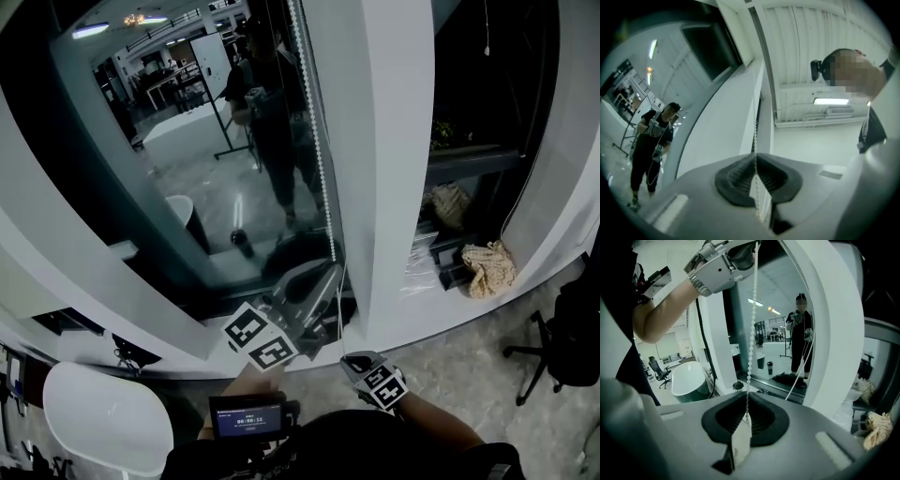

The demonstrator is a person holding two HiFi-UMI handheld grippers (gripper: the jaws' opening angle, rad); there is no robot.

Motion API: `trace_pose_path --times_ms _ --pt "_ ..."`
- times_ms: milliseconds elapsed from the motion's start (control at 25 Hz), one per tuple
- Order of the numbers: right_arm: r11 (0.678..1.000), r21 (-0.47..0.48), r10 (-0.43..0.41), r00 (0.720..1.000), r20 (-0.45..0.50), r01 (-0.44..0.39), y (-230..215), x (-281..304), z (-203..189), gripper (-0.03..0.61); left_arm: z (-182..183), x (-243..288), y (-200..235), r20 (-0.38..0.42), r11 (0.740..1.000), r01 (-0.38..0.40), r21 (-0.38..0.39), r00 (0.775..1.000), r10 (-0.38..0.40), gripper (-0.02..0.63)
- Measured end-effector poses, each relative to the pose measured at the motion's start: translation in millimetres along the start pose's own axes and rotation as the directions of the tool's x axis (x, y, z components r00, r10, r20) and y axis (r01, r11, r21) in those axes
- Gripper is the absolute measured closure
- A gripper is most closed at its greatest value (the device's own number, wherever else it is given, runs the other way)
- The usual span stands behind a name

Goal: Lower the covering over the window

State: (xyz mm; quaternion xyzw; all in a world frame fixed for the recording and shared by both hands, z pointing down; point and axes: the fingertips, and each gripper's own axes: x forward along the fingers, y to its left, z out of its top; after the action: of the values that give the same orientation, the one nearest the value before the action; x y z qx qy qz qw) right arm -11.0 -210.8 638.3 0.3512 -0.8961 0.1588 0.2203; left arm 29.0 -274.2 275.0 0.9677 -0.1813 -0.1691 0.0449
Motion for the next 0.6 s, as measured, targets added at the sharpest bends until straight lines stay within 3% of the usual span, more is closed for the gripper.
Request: trace_pose_path --times_ms 160,240,320,400,480,520,600 --pt "0.999 0.024 0.032 0.987 -0.158 -0.028 4.1 -2.0 -46.8 0.561 -50.3 -7.5 10.0 -0.134 0.990 -0.064 0.129 0.988 0.081 0.606" --pt "0.999 0.051 0.028 0.977 -0.214 -0.018 3.4 -6.6 -72.3 0.560 -89.5 -18.1 18.8 -0.220 0.983 -0.094 0.155 0.967 0.127 0.606" --pt "0.995 0.101 0.009 0.978 -0.209 0.013 -0.2 -13.2 -82.7 0.555 -133.6 -34.6 23.3 -0.320 0.984 -0.115 0.139 0.935 0.155 0.607" --pt "0.980 0.191 -0.027 0.993 -0.117 0.049 -14.1 -24.3 -71.1 0.499 -179.9 -55.5 22.8 -0.413 0.985 -0.128 0.115 0.896 0.165 0.607" --pt "0.953 0.295 -0.088 0.994 0.062 0.066 -38.4 -46.1 -33.5 0.426 -222.0 -76.6 19.5 -0.487 0.987 -0.152 0.049 0.860 0.156 0.606" --pt "0.939 0.338 -0.127 0.977 0.174 0.062 -51.6 -63.2 -5.6 0.419 -240.9 -86.5 16.5 -0.515 0.986 -0.169 0.001 0.845 0.145 0.607" --pt "0.924 0.380 -0.199 0.900 0.389 0.040 -72.9 -106.9 62.2 0.404 -272.0 -104.5 7.6 -0.553 0.975 -0.201 -0.089 0.824 0.120 0.606"
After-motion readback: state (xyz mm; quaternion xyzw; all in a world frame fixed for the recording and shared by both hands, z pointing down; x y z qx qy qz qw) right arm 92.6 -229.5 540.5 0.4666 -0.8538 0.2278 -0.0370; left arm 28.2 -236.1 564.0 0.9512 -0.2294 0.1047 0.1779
